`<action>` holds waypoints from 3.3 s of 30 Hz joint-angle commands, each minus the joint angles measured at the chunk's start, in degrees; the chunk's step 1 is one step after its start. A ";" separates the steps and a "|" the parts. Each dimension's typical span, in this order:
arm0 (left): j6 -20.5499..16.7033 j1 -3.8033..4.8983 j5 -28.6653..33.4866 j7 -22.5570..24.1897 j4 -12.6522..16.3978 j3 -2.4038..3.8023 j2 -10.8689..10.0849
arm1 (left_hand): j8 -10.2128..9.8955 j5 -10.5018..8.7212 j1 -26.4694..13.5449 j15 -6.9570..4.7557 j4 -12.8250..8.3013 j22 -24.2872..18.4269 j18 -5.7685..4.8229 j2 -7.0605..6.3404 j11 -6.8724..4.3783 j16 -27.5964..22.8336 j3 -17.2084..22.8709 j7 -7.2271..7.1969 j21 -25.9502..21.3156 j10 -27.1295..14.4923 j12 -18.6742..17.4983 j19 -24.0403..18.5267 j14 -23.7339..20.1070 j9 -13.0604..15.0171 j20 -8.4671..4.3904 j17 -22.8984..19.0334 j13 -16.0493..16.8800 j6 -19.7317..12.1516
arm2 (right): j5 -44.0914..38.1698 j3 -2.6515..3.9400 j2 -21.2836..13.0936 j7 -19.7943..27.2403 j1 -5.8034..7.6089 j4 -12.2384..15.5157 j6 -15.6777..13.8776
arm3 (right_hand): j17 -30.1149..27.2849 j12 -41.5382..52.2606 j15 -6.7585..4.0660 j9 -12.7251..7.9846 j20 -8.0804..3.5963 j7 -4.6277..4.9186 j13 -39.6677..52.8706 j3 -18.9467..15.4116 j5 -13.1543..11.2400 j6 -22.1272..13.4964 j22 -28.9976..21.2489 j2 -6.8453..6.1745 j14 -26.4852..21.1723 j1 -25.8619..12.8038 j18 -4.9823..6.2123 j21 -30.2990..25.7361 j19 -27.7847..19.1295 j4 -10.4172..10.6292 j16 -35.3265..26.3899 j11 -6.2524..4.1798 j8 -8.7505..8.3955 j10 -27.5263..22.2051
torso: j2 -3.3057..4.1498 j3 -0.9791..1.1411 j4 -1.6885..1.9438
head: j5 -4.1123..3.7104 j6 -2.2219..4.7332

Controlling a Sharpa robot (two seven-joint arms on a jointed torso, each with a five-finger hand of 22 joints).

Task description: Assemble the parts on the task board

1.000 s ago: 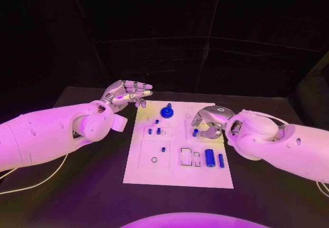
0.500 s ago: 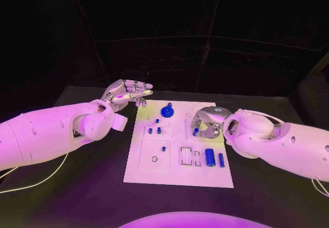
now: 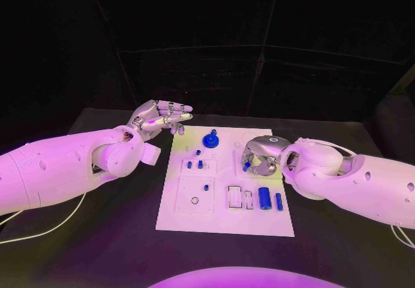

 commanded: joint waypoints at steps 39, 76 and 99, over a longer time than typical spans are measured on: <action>0.64 0.03 0.15 0.26 -0.30 0.04 0.22 | -0.16 -0.20 -0.48 0.04 -0.23 -0.09 0.75 0.19 -0.06 -0.35 -0.17 0.20 -0.33 -0.53 -0.10 -0.19 -0.32 -0.09 0.04 -0.05 -0.08 -0.06 | 1.37 0.23 1.14 2.29 0.48 11.78 -9.35 | 0.64 -0.55 -1.18 0.30 -0.88 -0.61 0.31 2.02 -0.55 3.81 2.04 2.37 2.71 1.57 -0.50 1.77 1.46 -1.00 1.02 -0.96 1.08 3.78 | 0.02 -0.09 0.05 | 0.15 0.03; 0.58 0.04 0.15 -0.16 -0.85 0.04 0.90 | -0.16 -0.19 -0.55 0.06 -0.22 -0.16 0.76 0.30 -0.05 -0.38 -0.22 0.21 -0.43 -0.58 -0.07 -0.19 -0.34 -0.08 0.06 -0.10 -0.08 -0.07 | -1.40 -1.92 12.66 4.68 -2.57 4.15 -1.40 | -0.09 -1.12 -1.00 0.14 -0.75 -0.36 0.22 2.02 -0.37 3.57 1.20 1.93 2.55 1.38 -0.35 1.37 0.89 -1.31 0.66 -0.73 0.72 3.67 | 0.04 -0.01 0.00 | 1.61 -0.70; 0.65 0.04 0.15 -0.19 -0.96 0.04 0.89 | -0.18 -0.20 -0.62 0.07 -0.20 -0.19 0.76 0.32 -0.03 -0.38 -0.26 0.23 -0.47 -0.62 -0.06 -0.18 -0.34 -0.08 0.08 -0.11 -0.08 -0.10 | -1.57 -1.93 12.83 4.25 -2.62 3.92 0.57 | -0.11 -1.15 -0.99 0.14 -0.73 -0.39 0.23 2.02 -0.38 3.66 1.15 2.00 2.54 1.33 -0.34 1.35 0.85 -1.30 0.66 -0.75 0.73 3.75 | -0.01 -0.03 0.02 | 1.88 -1.08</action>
